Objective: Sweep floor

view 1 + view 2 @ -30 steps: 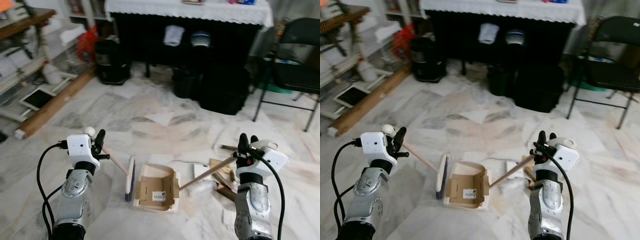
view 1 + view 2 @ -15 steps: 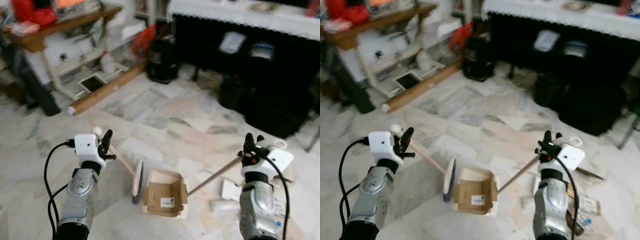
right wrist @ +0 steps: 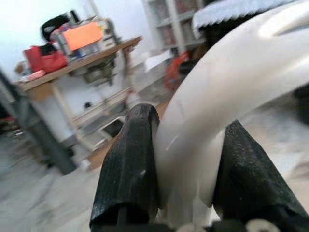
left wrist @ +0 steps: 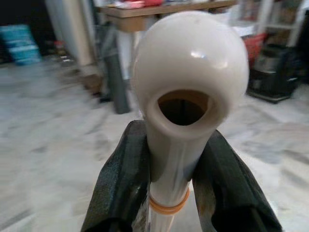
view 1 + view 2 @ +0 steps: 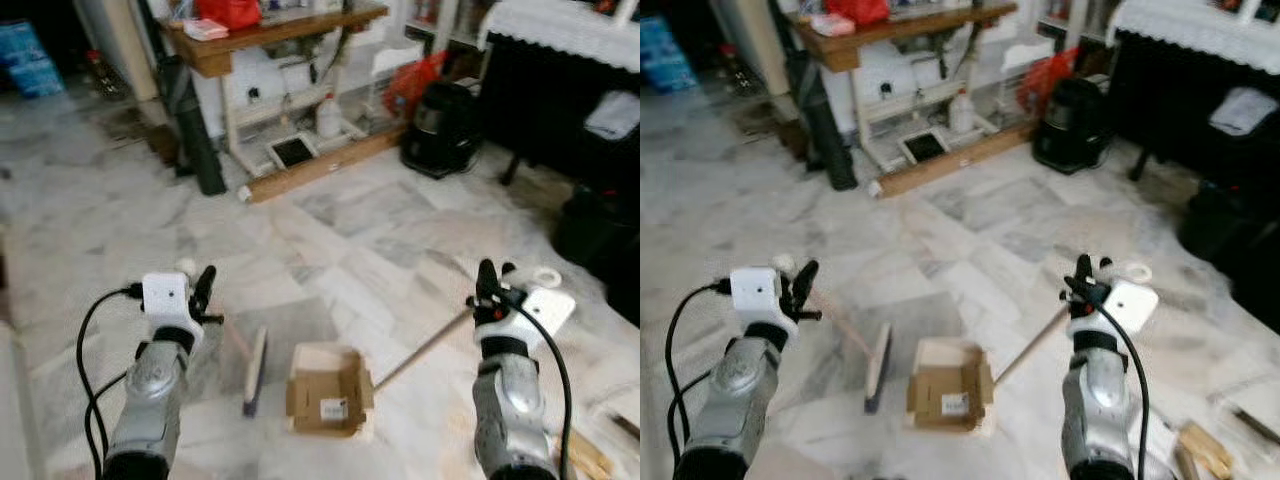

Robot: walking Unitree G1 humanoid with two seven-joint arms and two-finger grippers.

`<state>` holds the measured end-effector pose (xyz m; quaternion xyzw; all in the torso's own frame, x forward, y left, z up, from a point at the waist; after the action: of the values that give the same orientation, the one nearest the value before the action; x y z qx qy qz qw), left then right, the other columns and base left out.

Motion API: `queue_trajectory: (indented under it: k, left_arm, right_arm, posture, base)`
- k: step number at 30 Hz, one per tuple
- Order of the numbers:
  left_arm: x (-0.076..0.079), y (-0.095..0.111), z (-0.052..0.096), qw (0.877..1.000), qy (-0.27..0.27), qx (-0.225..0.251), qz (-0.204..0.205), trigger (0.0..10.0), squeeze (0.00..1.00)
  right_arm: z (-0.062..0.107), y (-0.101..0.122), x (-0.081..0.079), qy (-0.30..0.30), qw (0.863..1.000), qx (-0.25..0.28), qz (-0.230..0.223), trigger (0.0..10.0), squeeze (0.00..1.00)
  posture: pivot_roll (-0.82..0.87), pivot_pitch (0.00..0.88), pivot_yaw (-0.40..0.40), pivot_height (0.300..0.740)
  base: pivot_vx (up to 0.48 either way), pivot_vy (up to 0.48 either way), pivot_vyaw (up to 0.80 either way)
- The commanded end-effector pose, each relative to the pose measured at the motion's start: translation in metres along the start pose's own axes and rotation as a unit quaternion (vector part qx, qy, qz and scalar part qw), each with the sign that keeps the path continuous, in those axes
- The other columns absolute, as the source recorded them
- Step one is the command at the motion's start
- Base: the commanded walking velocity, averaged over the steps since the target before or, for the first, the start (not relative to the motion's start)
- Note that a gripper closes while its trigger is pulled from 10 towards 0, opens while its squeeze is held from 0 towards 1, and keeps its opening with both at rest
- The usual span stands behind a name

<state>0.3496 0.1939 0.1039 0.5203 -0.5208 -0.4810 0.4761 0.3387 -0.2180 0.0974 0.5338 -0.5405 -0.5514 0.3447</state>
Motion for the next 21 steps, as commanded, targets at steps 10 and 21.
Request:
queue_trajectory:
  k: [10, 21]
  left_arm:
    - [0.002, 0.011, -0.001, 1.0, 0.0, 0.018, -0.007, 10.0, 0.0]
    - [0.008, 0.004, 0.002, 1.0, 0.003, 0.011, 0.005, 10.0, 0.0]
  right_arm:
    - [-0.006, 0.018, -0.003, 0.01, 0.999, 0.03, -0.005, 10.0, 0.0]
    - [-0.01, 0.023, -0.006, 0.029, 0.999, 0.033, 0.007, 10.0, 0.0]
  posture:
    - [-0.03, 0.045, 0.004, 0.74]
    - [-0.04, 0.0, -0.021, 0.74]
  base:
    - [0.0, 0.0, 0.8]
    - [0.0, 0.0, 0.8]
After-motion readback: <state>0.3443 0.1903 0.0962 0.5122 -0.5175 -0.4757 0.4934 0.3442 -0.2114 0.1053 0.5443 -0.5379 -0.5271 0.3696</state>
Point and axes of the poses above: a point about 5 cm out from each wrist's last joint towards the gripper, its own z axis pointing back from the gripper into the wrist, its own y axis along the axis of the wrist's last joint, x = y × z, the point moved 5 cm from there along -z, pointing out of the wrist towards the gripper, and after that the axes turned 1 degree about z, right-handed, at the moved point
